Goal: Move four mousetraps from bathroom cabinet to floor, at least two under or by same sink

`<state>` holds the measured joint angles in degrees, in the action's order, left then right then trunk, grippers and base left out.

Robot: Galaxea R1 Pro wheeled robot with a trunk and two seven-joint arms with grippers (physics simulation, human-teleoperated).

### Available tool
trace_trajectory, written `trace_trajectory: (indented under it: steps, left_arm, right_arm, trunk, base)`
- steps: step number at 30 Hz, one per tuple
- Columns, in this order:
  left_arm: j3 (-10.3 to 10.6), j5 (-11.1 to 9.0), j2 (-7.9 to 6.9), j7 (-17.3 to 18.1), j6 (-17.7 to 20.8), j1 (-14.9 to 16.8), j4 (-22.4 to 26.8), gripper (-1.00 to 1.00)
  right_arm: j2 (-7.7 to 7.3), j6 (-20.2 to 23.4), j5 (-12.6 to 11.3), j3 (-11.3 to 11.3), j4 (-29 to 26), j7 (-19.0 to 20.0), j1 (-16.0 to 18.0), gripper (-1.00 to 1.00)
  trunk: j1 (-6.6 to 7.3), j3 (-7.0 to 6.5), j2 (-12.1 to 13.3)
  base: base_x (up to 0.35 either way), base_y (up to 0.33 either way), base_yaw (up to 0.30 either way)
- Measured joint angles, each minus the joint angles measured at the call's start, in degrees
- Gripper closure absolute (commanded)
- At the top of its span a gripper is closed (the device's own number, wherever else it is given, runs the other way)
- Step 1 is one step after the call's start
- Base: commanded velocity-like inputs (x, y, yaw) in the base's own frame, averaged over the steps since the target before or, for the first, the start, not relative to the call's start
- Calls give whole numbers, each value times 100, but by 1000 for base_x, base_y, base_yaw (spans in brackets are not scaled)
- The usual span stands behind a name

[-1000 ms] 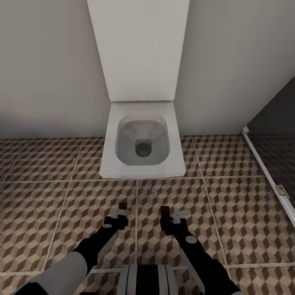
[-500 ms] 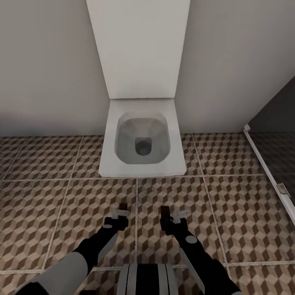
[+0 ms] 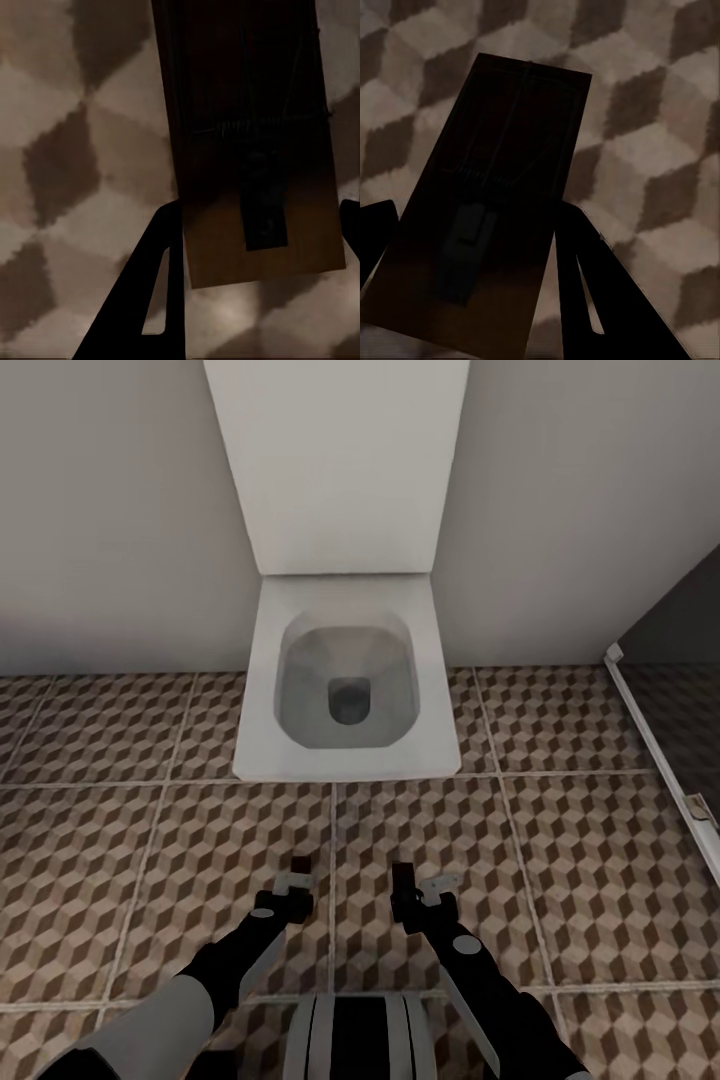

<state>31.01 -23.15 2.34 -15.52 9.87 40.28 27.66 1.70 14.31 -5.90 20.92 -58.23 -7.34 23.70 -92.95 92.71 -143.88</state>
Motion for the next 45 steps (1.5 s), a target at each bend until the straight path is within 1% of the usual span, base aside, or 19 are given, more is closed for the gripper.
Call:
trace_trajectory:
  steps: [6, 20, 32, 41, 43, 45]
  left_arm:
    - [1, 0, 0, 0, 0, -1, 0, 100]
    - [23, 1, 0, 0, 0, -1, 8, 100]
    - [23, 0, 0, 1, 1, -1, 10, 100]
    - [26, 1, 2, 8, 0, 0, 1, 100]
    - [42, 1, 6, 8, 0, -1, 1, 100]
    - [124, 0, 8, 4, 0, 0, 0, 100]
  right_arm:
    - [0, 0, 0, 0, 1, 0, 0, 100]
    - [7, 0, -5, 7, 4, 0, 0, 100]
    - [9, -2, -4, 10, 5, 0, 1, 100]
    - [17, 0, 6, -5, 12, -40, 0, 100]
    - [17, 1, 10, -12, 12, -71, 0, 100]
    - [18, 1, 12, -20, 19, -129, 0, 100]
  trunk:
    - [-15, 133, -8]
    - [-15, 134, -8]
    - [-13, 133, -8]
    - [-15, 134, -8]
    - [-15, 134, -8]
    - [-15, 134, -8]
  base:
    - [0, 0, 0]
    - [2, 0, 0]
    - [218, 133, 0]
    - [31, 21, 0]
    - [2, 1, 0]
    - [0, 0, 0]
